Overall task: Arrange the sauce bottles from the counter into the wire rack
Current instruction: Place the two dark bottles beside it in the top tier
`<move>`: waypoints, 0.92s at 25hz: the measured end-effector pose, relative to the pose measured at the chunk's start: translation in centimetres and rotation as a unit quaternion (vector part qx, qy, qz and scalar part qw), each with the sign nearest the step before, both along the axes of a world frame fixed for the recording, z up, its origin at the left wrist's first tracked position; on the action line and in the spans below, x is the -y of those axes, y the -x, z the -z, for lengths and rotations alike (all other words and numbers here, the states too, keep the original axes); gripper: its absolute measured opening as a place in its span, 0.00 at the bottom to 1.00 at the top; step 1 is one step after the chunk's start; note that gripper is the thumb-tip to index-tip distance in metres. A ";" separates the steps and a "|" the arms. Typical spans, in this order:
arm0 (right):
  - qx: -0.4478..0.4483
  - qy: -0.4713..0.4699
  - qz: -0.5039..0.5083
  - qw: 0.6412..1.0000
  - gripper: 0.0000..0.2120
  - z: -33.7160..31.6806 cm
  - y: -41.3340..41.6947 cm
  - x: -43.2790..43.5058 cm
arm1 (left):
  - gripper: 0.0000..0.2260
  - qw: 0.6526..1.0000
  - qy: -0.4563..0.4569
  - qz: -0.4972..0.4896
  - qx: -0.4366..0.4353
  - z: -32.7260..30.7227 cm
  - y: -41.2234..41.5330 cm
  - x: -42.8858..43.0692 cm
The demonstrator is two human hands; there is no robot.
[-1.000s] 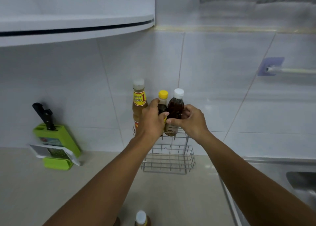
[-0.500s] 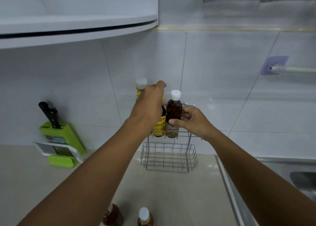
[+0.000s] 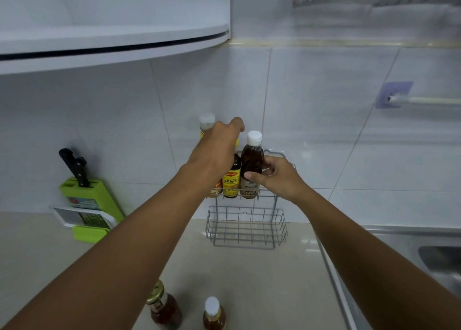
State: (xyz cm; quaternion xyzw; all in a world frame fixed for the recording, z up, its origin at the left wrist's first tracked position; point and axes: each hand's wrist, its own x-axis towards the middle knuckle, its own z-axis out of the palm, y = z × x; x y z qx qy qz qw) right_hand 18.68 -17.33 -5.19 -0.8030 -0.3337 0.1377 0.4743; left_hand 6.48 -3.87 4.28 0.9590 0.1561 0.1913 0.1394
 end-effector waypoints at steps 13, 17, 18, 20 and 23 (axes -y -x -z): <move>0.072 -0.146 0.190 0.968 0.34 0.9 7.0 0.8 | 0.09 0.978 -0.002 0.192 0.083 1.1 9.7 -3.9; 0.145 -0.190 0.098 0.966 0.20 2.0 15.1 -0.6 | 0.12 0.986 0.137 0.080 -0.043 9.2 17.1 -9.7; 0.147 -0.150 0.012 0.978 0.18 2.8 16.7 -1.1 | 0.16 0.979 0.164 0.062 -0.101 11.5 18.9 -10.8; 0.115 -0.010 -0.164 0.980 0.17 4.1 19.8 -2.6 | 0.20 0.953 0.197 0.048 -0.224 15.6 22.2 -11.9; 0.101 0.191 -0.295 0.931 0.27 6.5 22.6 -4.5 | 0.25 0.914 0.230 0.057 -0.330 20.8 25.2 -10.7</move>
